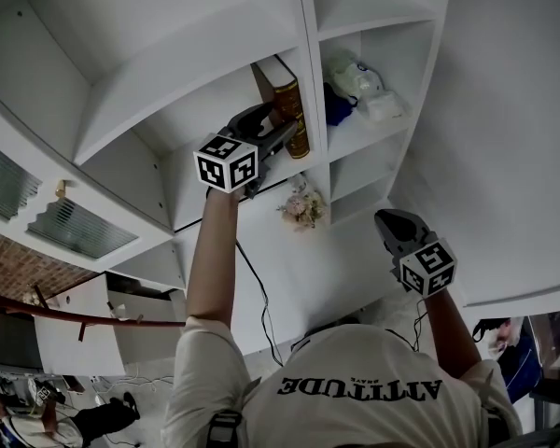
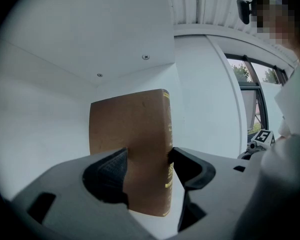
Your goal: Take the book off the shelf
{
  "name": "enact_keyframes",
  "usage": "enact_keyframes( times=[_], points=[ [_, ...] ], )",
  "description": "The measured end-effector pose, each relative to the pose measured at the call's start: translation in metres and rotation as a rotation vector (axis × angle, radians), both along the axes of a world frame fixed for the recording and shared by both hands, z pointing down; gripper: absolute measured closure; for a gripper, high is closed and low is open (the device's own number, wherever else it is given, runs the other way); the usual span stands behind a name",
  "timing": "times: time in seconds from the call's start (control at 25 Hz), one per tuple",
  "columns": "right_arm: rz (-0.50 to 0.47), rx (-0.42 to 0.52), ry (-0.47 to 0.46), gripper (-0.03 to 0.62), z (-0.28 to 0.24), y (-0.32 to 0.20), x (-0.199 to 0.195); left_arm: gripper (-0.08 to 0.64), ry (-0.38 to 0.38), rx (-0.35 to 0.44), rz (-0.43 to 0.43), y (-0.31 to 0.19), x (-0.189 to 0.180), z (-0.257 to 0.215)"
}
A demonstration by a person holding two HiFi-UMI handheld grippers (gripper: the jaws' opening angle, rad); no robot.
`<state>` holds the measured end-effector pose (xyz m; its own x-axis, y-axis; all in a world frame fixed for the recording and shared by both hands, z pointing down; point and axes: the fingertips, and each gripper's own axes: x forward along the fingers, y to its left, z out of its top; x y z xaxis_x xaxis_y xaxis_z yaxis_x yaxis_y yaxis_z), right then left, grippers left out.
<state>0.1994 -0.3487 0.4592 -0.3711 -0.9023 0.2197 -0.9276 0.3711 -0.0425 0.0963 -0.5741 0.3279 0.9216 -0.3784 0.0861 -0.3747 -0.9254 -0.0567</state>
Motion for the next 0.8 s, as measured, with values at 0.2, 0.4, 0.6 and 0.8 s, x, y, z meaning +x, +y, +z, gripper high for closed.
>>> enact_keyframes(
  times=[0.2, 0.4, 0.6, 0.8],
  points=[
    [-0.012, 0.008, -0.004, 0.557, -0.003, 0.001, -0.001, 0.259, 0.006, -0.008, -0.004, 0.010, 0.002, -0.001],
    [-0.030, 0.013, -0.041, 0.557, -0.007, -0.001, -0.007, 0.259, 0.018, -0.029, 0.002, 0.020, 0.002, -0.002],
    [-0.030, 0.020, -0.017, 0.557, -0.012, -0.006, -0.014, 0.259, 0.030, -0.055, 0.008, 0.030, 0.004, -0.002],
    [-0.053, 0.050, -0.013, 0.557, -0.022, -0.015, -0.029, 0.259, 0.028, -0.065, 0.008, 0.036, 0.003, -0.002]
  ],
)
